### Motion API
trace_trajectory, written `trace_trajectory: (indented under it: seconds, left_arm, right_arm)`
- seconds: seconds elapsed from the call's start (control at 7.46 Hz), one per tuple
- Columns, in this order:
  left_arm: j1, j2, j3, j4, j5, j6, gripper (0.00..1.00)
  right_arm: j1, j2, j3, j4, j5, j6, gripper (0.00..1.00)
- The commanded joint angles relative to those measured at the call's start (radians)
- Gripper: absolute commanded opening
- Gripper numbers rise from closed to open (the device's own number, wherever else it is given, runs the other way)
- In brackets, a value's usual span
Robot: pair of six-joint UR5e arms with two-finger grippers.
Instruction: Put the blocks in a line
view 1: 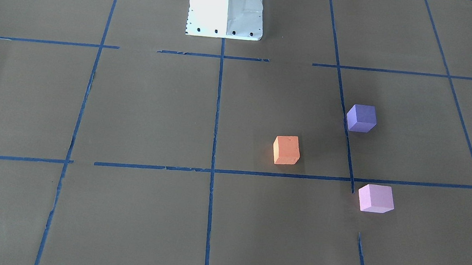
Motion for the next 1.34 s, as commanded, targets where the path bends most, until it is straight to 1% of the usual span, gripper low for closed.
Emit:
trace_trajectory:
  seconds: [0.0, 0.13, 0.27, 0.4, 0.54, 0.67, 0.8, 0.94, 1.07, 1.21]
  left_arm:
    - [0.186, -0.171, 0.008, -0.021, 0.007, -0.238, 1.00]
    - [0.259, -0.206, -0.001, -0.066, 0.010, -0.362, 1.00]
    - [0.300, -0.217, 0.017, -0.188, 0.010, -0.454, 1.00]
    - [0.353, -0.219, 0.044, -0.303, 0.045, -0.502, 1.00]
    - [0.431, -0.256, 0.032, -0.292, 0.237, -0.570, 1.00]
    - [0.508, -0.257, 0.037, -0.306, 0.351, -0.608, 1.00]
    - [0.522, -0.262, 0.043, -0.315, 0.326, -0.612, 1.00]
    - [0.535, -0.271, 0.048, -0.306, 0.329, -0.616, 1.00]
    - [0.544, -0.302, 0.111, -0.300, 0.322, -0.616, 1.00]
    - [0.552, -0.360, 0.182, -0.239, 0.284, -0.692, 1.00]
  right_arm:
    - [0.000, 0.000, 0.000, -0.001, 0.000, 0.000, 1.00]
    - [0.000, 0.000, 0.000, 0.000, 0.000, 0.000, 1.00]
    - [0.000, 0.000, 0.000, 0.000, 0.000, 0.000, 1.00]
    - [0.000, 0.000, 0.000, -0.001, 0.000, 0.000, 1.00]
    - [0.000, 0.000, 0.000, -0.001, 0.000, 0.000, 1.00]
    - [0.000, 0.000, 0.000, 0.000, 0.000, 0.000, 1.00]
    - [0.000, 0.000, 0.000, -0.001, 0.000, 0.000, 1.00]
    - [0.000, 0.000, 0.000, 0.000, 0.000, 0.000, 1.00]
    - [0.000, 0.000, 0.000, 0.000, 0.000, 0.000, 1.00]
    - [0.000, 0.000, 0.000, 0.000, 0.000, 0.000, 1.00]
